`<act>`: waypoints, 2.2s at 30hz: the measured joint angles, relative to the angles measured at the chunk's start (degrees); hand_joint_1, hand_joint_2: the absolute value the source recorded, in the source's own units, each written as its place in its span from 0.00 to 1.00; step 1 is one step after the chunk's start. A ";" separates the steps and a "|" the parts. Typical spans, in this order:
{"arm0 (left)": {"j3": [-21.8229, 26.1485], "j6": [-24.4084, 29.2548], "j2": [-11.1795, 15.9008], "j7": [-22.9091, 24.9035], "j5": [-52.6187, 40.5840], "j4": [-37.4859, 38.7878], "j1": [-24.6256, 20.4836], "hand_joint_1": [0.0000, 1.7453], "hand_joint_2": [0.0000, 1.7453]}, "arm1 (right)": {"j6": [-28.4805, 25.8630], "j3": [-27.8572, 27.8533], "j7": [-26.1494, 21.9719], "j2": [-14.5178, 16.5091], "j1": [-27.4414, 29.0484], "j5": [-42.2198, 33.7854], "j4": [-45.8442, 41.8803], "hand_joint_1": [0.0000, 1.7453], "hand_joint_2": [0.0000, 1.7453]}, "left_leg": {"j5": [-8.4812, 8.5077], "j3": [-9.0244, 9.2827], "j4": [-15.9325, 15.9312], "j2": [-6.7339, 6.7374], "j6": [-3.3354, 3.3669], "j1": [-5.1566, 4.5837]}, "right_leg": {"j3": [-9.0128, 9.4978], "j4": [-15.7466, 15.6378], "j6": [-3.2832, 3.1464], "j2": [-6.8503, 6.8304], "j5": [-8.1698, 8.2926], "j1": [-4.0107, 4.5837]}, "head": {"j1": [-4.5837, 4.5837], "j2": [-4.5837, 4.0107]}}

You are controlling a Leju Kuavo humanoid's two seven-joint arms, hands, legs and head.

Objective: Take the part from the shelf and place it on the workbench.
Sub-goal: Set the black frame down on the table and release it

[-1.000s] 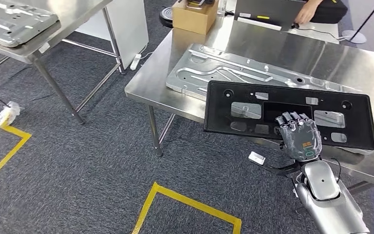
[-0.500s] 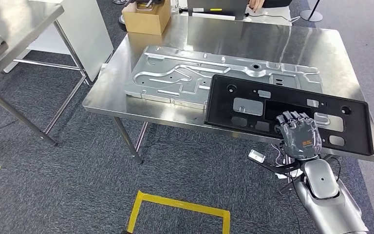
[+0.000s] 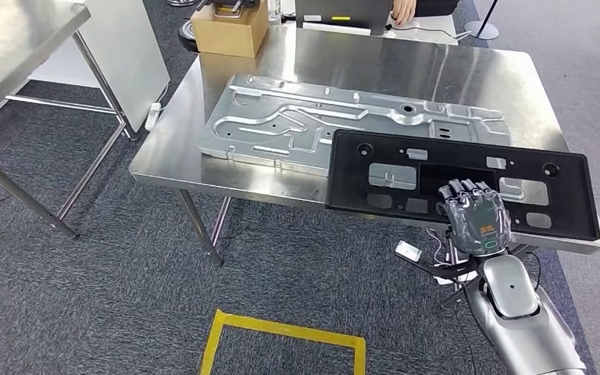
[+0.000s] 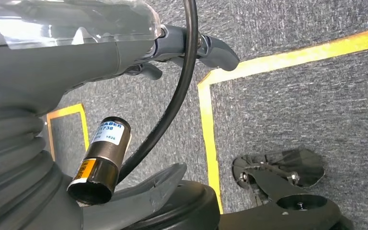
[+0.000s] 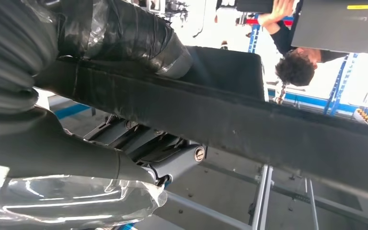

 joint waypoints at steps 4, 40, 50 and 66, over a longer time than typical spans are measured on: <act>0.17 0.01 -0.08 0.01 0.05 0.00 -0.01 0.00 1.00 | 0.00 0.00 0.00 0.25 -0.17 0.01 0.17 0.99 1.00 | -0.06 -0.01 0.03 0.00 0.21 -0.05 | 0.04 -0.12 0.18 0.00 0.05 -0.03 | -0.01 0.00; 1.70 -0.63 -0.63 0.51 -0.32 0.00 0.68 0.00 1.00 | -1.03 0.46 -0.45 1.73 -0.15 -1.34 2.38 0.99 1.00 | -3.34 4.86 -0.22 1.18 -1.65 1.19 | 0.07 0.10 -0.06 -2.02 -0.50 -1.08 | 0.11 0.00; 1.85 -0.36 -0.54 0.44 -0.46 0.00 1.06 0.00 1.00 | -0.91 0.46 -0.37 1.87 0.49 -1.13 2.19 0.99 1.00 | 0.25 -5.38 4.49 0.39 1.49 -0.76 | 6.74 -0.40 -1.83 -0.87 -5.46 0.84 | 0.05 0.00; 2.38 -0.26 -0.92 0.45 -0.44 0.04 1.34 0.00 1.00 | -0.80 0.39 -0.34 1.91 1.06 -0.90 1.87 0.99 1.00 | -0.90 2.52 -1.09 -0.20 2.36 -0.99 | 0.86 1.00 -0.02 -1.91 -1.72 0.89 | 0.22 0.00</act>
